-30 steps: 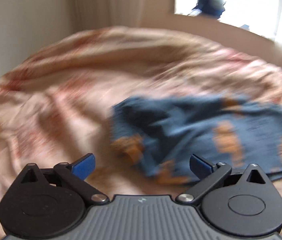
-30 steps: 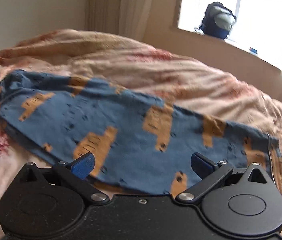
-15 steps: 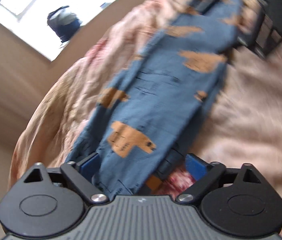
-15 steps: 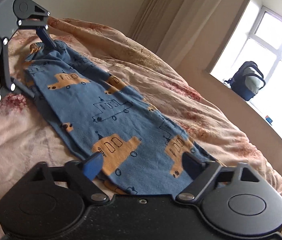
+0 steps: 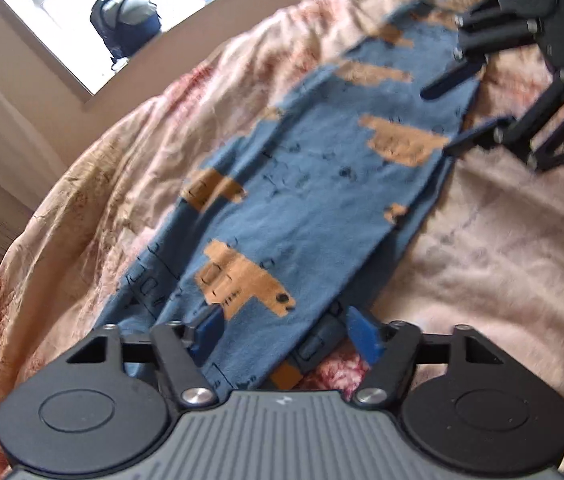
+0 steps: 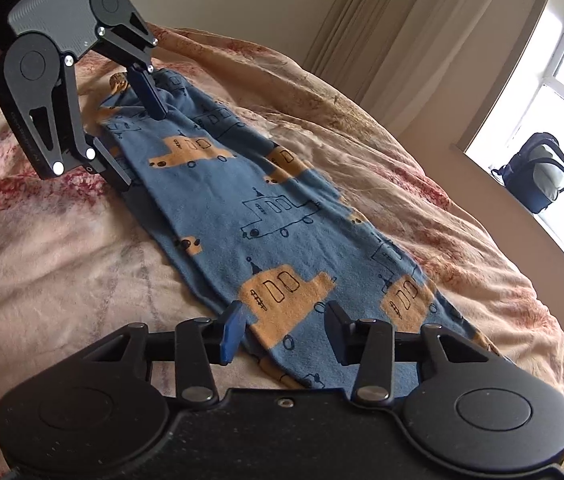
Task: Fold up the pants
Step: 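Grasp the pants cuff with the left gripper while the right gripper grasps the waistband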
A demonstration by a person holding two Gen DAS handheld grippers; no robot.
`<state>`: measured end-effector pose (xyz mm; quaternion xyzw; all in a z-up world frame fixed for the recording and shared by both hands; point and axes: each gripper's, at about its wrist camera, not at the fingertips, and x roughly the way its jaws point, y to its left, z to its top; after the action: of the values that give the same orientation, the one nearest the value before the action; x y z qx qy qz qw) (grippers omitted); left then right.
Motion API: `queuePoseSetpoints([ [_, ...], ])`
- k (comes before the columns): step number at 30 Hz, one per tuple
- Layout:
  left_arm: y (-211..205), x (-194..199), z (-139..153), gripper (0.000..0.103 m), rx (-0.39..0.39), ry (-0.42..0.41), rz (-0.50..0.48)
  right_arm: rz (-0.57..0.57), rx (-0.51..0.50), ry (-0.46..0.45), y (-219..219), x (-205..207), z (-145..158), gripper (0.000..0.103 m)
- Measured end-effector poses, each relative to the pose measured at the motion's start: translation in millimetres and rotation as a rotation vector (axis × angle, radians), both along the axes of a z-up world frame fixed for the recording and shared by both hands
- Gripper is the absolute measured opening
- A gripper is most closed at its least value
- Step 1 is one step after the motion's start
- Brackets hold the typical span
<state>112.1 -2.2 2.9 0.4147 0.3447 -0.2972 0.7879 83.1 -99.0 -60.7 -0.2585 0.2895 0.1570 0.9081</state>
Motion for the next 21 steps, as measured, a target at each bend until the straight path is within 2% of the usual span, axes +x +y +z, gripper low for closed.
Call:
queuePoseSetpoints([
  [2,-1.3,0.7,-4.2,0.055,0.015,0.012,-0.001,0.006,-0.005,0.009,1.5,1.1,-2.2,0.040],
  [11,-1.8,4.2,2.4,0.055,0.004,0.016,0.005,0.044,-0.020,0.022,6.6,-1.0,-4.9,0.031],
  [14,-3.0,6.7,-1.6,0.046,0.016,0.031,0.002,0.048,-0.029,0.030,8.9,0.1,-7.5,0.029],
  [19,-4.8,3.8,-4.6,0.044,0.023,0.025,-0.014,0.061,-0.050,0.044,10.9,-0.4,-10.2,0.026],
  [21,-5.6,3.7,-5.9,0.028,0.030,0.031,-0.014,0.060,-0.058,0.048,11.7,-0.6,-11.6,0.025],
])
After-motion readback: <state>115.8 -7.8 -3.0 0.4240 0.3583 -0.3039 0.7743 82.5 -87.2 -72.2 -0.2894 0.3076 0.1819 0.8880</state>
